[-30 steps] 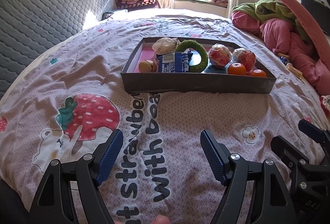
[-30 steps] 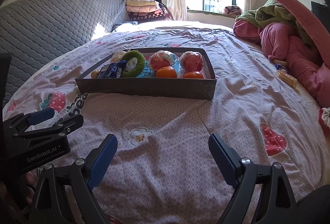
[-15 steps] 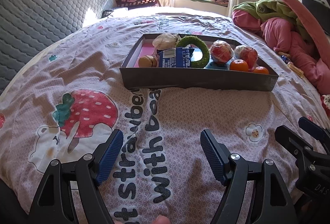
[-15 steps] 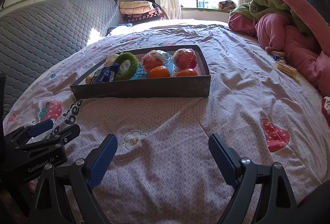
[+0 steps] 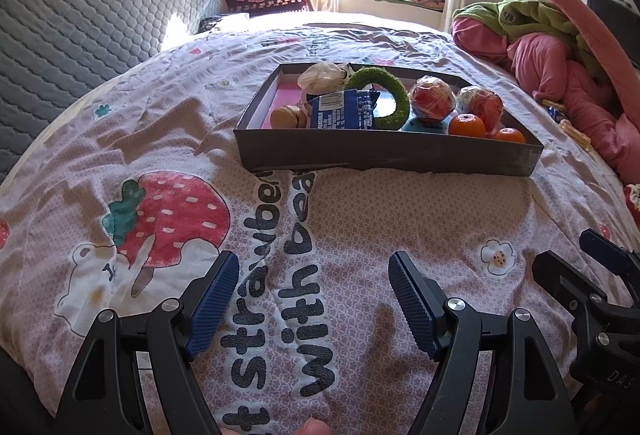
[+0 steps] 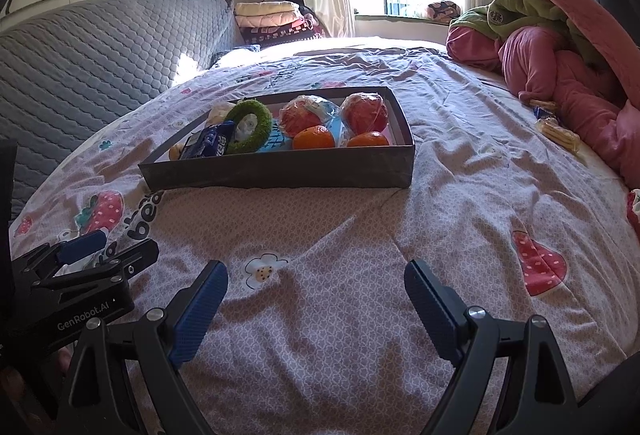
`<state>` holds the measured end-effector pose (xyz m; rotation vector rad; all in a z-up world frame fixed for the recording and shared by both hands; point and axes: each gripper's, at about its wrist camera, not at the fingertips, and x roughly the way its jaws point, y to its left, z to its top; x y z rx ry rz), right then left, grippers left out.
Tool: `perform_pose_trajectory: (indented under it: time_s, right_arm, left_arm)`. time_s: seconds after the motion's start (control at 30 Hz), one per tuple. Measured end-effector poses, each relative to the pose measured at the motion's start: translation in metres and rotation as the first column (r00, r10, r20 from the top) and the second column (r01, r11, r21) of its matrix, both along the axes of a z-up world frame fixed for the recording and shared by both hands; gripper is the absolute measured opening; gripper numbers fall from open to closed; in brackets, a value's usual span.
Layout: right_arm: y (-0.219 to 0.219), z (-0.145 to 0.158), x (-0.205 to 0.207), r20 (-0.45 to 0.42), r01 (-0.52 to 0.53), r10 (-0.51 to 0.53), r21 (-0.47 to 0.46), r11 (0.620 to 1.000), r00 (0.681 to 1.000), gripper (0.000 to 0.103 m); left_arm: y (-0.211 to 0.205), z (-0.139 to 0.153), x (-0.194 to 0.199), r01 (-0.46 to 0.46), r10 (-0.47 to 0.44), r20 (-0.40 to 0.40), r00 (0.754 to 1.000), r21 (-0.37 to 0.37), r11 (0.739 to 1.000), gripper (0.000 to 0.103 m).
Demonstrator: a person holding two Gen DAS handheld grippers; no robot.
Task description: Organize objects
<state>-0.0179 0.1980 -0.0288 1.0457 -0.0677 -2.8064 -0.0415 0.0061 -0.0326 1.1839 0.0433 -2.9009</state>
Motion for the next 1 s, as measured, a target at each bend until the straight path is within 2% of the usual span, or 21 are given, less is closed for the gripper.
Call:
perform_pose_trajectory:
  time_s: [1.0]
  right_arm:
    - [-0.0055,-0.0027,0.0005,0.011,-0.009,0.009,0.02,1.0,1.0,0.09]
  left_arm:
    - [-0.0004,-0.0025,-0.0021,-0.002,0.002,0.022,1.0,0.003,1.0,0.078]
